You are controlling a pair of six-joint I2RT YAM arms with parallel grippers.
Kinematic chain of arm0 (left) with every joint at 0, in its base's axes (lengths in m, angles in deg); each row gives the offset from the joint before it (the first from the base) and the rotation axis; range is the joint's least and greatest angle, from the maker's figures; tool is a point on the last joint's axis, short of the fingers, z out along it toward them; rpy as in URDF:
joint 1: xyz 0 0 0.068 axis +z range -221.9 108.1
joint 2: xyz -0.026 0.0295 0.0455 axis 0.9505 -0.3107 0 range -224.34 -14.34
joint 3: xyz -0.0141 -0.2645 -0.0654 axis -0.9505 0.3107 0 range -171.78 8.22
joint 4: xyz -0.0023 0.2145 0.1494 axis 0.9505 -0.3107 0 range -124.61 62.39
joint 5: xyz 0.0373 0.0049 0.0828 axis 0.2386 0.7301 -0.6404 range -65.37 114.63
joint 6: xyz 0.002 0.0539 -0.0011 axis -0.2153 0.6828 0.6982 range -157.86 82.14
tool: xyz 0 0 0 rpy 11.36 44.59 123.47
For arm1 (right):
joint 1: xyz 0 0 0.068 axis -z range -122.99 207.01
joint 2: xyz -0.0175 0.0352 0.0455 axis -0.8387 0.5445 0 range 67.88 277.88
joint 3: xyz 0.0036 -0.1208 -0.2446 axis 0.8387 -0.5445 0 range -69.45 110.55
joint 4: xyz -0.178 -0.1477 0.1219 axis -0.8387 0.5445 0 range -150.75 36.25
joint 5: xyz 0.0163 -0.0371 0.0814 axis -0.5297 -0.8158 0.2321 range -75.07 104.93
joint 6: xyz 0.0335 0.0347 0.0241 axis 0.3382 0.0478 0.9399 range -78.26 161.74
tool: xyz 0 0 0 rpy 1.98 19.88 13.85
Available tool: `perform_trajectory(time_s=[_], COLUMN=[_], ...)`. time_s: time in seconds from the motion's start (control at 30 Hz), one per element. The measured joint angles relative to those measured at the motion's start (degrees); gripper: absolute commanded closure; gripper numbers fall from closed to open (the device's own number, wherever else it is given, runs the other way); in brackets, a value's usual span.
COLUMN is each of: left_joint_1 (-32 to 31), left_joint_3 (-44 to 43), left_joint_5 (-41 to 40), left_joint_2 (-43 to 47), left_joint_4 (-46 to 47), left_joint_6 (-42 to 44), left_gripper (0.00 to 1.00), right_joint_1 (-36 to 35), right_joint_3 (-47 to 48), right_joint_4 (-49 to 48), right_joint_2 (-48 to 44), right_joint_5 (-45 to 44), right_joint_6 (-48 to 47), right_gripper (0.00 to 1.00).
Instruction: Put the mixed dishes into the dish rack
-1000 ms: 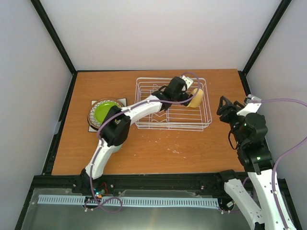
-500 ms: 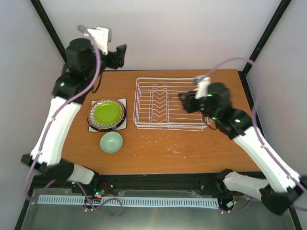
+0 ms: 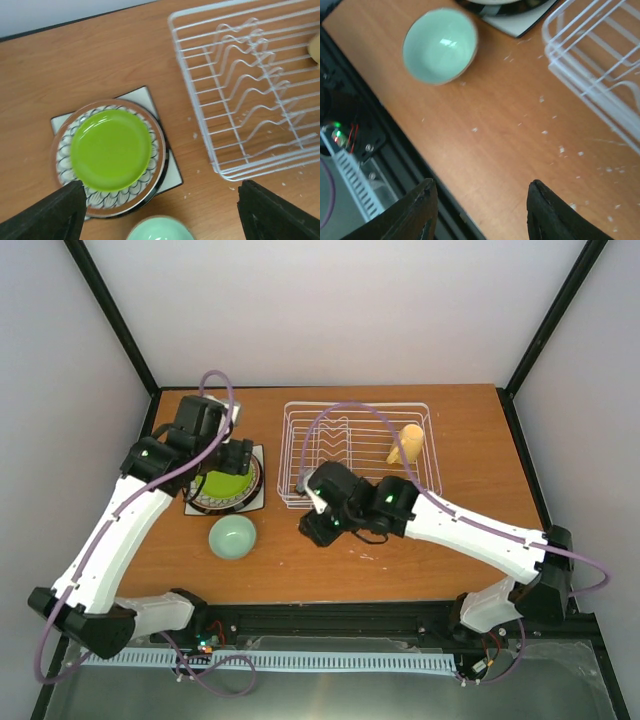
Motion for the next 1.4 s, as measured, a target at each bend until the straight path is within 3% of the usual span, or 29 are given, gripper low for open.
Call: perform_trajectory(time_s=[0.23, 0.4, 0.6, 0.87, 1.4], left_joint_1=[0.48, 0.52, 0.57, 0.59, 0.61], left_joint_3=[0.5, 0.52, 0.52, 1.84, 3.72], left_joint_5=[-10.08, -14.95, -20.02, -22.1, -22.16], left_joint_2=[9.42, 15.26, 18.21, 19.98, 24.41], left_joint_4=[-2.12, -2.23, -2.99, -3.76, -3.19], left_joint_6=[-9.44, -14.21, -15.98, -16.09, -12.72], left_gripper=[0.01, 0.0, 0.0, 0.0, 0.0], right_joint_1=[-6.73, -6.67, -6.56, -6.36, -4.68], right_joint_3=[-0.04, 1.16, 10.97, 19.65, 28.24], right_joint_4=[-1.16, -3.67, -4.98, -4.9, -4.0], right_joint_2=[9.53, 16.83, 26.23, 35.47, 42.99], right_joint_5=[0.07, -0.02, 0.42, 0.09, 2.25], right_joint_6=[4.55, 8.5, 10.99, 13.49, 17.81], right_gripper=[0.51, 0.52, 0.52, 0.55, 0.54])
